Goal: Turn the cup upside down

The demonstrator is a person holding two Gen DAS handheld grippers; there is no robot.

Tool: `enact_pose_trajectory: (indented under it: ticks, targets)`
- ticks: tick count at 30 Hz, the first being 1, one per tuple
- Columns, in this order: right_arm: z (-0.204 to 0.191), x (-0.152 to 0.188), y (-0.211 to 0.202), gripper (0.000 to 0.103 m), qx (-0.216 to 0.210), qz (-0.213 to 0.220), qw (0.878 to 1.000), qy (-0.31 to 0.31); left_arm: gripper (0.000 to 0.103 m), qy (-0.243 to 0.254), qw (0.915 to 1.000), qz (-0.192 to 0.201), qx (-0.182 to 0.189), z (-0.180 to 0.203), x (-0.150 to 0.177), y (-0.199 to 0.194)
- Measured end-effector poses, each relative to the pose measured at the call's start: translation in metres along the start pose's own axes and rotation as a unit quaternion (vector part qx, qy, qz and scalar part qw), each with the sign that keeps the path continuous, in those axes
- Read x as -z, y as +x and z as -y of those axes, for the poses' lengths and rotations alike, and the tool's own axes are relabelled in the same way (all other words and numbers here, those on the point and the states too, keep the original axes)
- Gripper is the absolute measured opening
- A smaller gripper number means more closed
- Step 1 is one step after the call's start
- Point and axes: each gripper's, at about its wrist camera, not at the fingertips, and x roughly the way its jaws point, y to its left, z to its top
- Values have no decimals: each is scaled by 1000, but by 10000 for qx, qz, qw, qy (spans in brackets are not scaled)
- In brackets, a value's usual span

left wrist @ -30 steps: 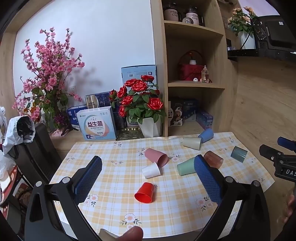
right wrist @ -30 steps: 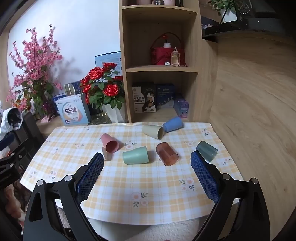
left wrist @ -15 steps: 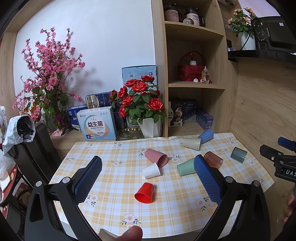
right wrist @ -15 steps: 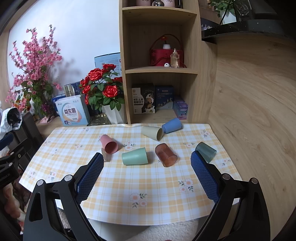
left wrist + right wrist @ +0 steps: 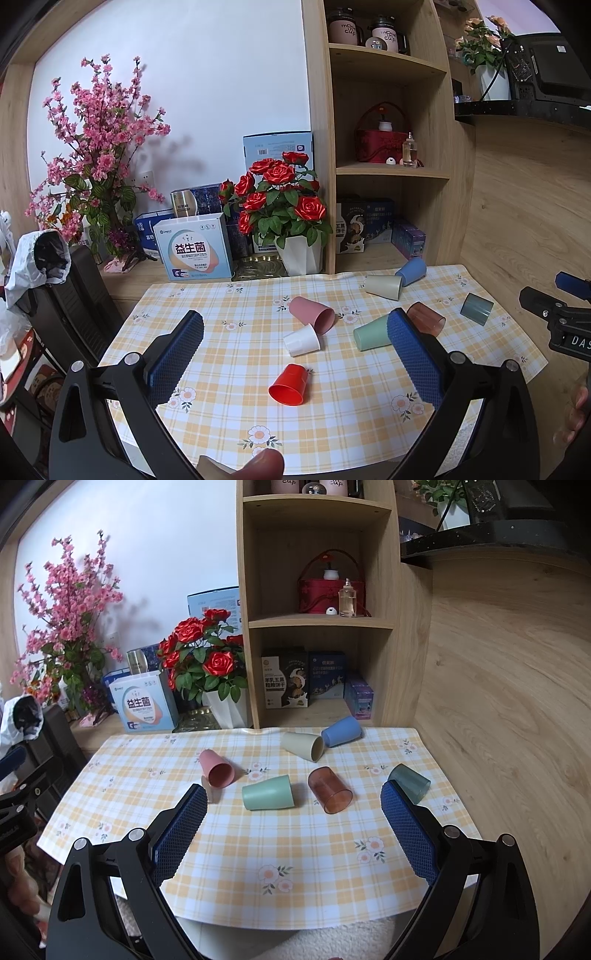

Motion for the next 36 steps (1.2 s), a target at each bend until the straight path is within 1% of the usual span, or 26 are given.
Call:
enact_pose_trajectory:
  ticks: [36]
  targets:
    - [1,2,2,92,23,-7,10000,-28,97,-12,10000,-9,4,2,4,0]
